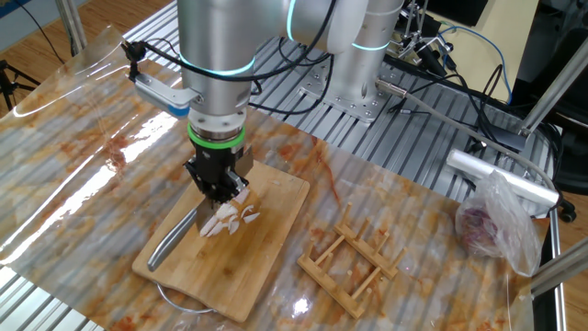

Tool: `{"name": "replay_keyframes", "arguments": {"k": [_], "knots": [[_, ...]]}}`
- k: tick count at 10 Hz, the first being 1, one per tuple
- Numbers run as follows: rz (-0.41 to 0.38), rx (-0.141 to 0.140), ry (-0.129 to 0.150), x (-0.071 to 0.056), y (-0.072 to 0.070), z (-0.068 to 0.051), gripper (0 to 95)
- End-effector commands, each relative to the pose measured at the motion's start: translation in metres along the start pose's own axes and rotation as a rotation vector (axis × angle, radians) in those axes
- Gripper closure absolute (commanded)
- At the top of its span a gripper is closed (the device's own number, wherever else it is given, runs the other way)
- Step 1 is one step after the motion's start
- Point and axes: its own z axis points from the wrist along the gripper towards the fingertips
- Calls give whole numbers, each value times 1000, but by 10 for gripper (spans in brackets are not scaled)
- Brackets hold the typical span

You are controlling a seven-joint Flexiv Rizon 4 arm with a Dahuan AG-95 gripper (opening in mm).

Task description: Chop the onions

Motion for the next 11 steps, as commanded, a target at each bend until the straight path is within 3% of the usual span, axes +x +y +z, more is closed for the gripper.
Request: {"name": "replay_keyframes", "arguments": {"k": [1, 6, 9, 11], "knots": [[-22, 2, -15, -1, -2, -3, 950], [-36, 4, -14, 1, -5, 5, 950], [-37, -2, -32, 9, -5, 33, 950], [-20, -7, -34, 10, -2, 40, 950]]}}
